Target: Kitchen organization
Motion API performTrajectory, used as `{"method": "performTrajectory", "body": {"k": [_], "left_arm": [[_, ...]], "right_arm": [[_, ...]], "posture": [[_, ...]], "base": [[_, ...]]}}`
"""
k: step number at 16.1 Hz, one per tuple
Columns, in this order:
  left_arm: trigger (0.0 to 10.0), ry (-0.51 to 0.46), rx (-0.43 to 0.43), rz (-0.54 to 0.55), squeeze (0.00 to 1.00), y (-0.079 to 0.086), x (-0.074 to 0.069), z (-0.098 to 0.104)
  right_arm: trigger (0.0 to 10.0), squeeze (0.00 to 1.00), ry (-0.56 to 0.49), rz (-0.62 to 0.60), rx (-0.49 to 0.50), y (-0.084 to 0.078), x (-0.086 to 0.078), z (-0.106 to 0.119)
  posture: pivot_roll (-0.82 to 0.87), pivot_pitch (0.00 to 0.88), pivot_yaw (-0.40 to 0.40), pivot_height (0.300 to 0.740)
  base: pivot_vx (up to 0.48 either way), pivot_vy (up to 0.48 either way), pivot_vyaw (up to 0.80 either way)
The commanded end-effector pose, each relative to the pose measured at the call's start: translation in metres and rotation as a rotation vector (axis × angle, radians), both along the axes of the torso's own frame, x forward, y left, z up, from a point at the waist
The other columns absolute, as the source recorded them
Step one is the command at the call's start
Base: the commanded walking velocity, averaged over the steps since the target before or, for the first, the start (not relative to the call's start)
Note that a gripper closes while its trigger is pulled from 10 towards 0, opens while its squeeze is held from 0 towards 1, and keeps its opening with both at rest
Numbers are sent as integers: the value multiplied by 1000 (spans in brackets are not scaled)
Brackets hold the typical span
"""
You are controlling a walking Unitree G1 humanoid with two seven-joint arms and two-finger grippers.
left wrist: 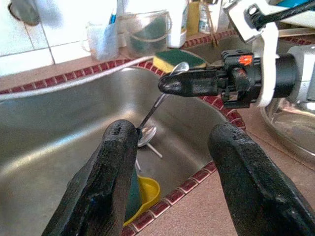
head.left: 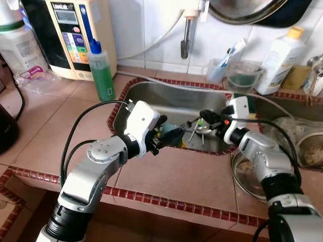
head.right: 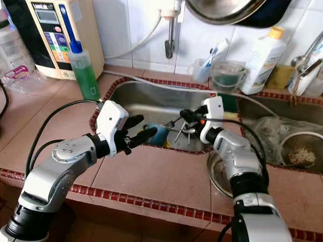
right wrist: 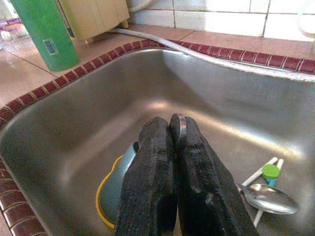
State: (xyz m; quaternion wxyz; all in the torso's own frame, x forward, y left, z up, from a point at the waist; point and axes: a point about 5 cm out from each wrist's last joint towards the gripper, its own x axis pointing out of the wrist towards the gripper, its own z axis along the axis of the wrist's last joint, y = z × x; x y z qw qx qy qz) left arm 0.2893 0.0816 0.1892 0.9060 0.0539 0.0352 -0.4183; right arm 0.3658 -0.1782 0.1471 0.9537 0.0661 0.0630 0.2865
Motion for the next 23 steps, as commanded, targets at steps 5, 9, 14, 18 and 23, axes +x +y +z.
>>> {"method": "performTrajectory", "body": {"k": [5, 9, 14, 18, 23], "left_arm": [[10000, -27, 2, -1, 0, -3, -2, 8], [10000, -25, 5, 10, 0, -2, -3, 8], [10000, -32, 3, 18, 0, -2, -2, 10], [10000, -38, 3, 27, 0, 0, 0, 11], [10000, -39, 3, 22, 0, -3, 0, 11]], "right_arm": [[10000, 1000, -40, -13, 79, -14, 6, 10], [10000, 1000, -30, -46, 251, -22, 8, 13], [10000, 1000, 36, -34, 382, -25, 8, 11], [10000, 1000, 64, -38, 355, -26, 7, 6], [10000, 1000, 58, -36, 365, -26, 8, 8]], "posture": [[-102, 121, 23, 736], [-98, 122, 25, 736], [-93, 116, 23, 736], [-96, 109, 21, 736], [-97, 97, 21, 736]], "base": [[0, 0, 0], [0, 0, 0], [0, 0, 0], [0, 0, 0], [0, 0, 0]]}}
